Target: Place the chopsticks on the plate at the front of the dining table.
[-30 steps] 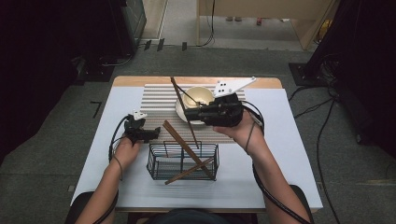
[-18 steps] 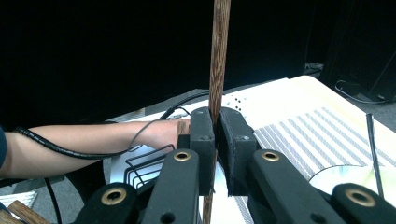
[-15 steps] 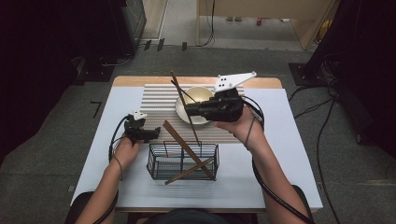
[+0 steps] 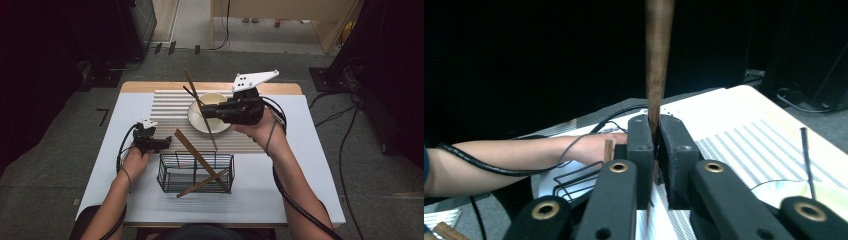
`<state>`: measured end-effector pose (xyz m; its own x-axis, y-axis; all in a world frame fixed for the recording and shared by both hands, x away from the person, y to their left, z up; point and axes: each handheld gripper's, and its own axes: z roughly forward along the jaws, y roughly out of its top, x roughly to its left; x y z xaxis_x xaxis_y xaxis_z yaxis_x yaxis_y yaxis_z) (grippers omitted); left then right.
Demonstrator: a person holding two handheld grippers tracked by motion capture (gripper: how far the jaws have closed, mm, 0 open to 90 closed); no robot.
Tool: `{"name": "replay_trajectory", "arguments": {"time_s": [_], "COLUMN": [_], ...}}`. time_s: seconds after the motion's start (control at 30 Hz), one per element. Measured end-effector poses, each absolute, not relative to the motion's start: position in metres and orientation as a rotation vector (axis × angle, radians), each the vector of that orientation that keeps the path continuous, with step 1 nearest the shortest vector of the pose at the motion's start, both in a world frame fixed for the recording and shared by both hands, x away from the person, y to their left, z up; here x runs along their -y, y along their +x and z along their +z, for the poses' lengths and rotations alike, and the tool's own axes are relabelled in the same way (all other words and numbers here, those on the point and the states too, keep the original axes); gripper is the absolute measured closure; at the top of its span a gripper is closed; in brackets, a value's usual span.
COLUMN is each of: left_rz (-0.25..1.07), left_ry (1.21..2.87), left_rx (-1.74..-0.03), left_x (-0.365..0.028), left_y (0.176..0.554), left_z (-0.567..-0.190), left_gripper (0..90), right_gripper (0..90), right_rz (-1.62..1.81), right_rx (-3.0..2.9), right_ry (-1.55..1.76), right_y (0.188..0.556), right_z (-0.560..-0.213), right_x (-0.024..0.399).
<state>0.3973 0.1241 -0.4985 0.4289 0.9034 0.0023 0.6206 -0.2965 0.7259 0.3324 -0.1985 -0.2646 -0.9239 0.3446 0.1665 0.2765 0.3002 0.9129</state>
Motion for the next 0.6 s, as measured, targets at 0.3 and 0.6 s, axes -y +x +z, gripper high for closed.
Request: {"name": "replay_trajectory", "arguments": {"time_s": [0.3,0.6], "left_rz": [0.553,0.553], "left_ry": [2.029,2.028], "left_rx": [-1.282,-1.281], "left_x": [-0.124,-0.124], "left_y": [0.397,0.397], "left_z": [-0.498,-0.499], "left_gripper": [9.0,9.0], "right_gripper": [85.3,85.3], "right_rz": [1.629,1.461], "right_rx": [-2.503,-2.572], "right_ry": [0.639,0.679], "right_y": [0.343,0.357], "right_z": [-0.269,-0.281], "right_x": [0.199,0.188]}}
